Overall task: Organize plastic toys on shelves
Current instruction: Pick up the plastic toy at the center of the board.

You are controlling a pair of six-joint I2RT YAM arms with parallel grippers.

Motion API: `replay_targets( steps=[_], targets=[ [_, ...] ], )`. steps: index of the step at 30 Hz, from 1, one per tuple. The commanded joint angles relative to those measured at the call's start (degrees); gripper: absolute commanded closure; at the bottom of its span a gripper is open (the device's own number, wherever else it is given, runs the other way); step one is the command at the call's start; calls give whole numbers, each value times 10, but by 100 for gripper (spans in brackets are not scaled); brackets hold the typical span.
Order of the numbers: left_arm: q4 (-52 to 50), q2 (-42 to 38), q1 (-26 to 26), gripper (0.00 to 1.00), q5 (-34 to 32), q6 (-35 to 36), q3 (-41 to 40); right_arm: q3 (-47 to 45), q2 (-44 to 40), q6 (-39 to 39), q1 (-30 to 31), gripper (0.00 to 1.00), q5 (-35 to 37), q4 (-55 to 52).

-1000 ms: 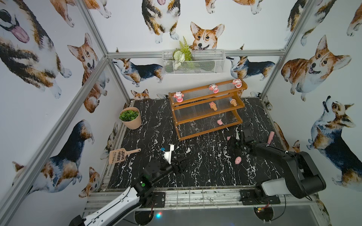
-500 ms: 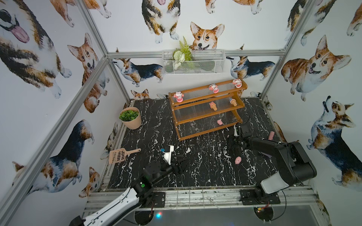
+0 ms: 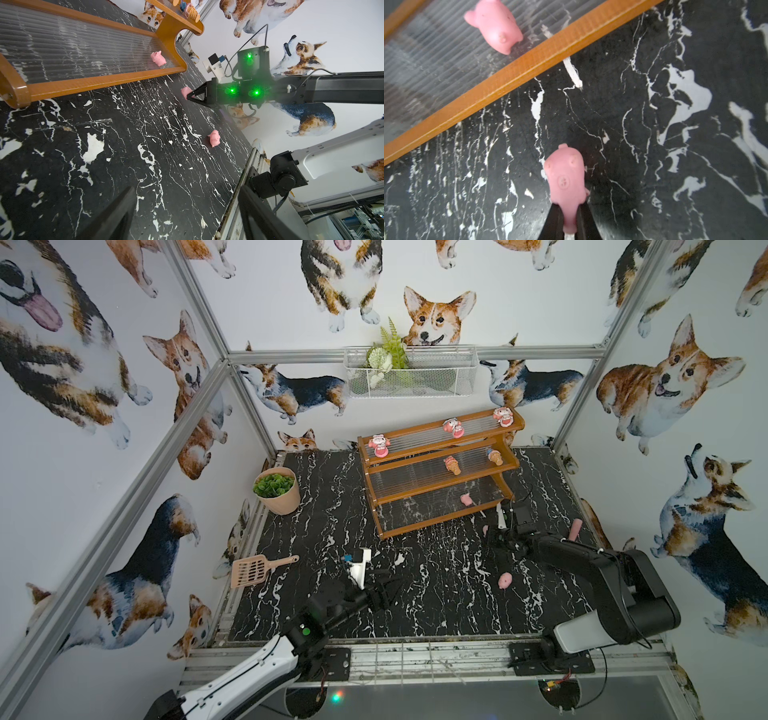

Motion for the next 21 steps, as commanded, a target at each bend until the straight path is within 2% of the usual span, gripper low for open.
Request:
replay_targets(
  steps=[1,4,6,12,15,21],
  targets=[
    [36,14,0,19,1,2,6,-18,-48,-45,24,88,-34,4],
    [66,45,1,18,10,-10,11,-37,-100,-96,66,88,-91,6],
    [85,79,1,17,26,-19,23,-44,-131,-138,116,88,-114,1],
    [158,185,8,16,92,-46,57,-43,-171,-227,248,88,-127,-8],
    [154,203,8,16,97,-36,65,-43,-178,-256,287,88,-134,-10],
    [133,225,9,17,123,-21,92,-35,-179,-275,323,87,-151,-22]
  ],
)
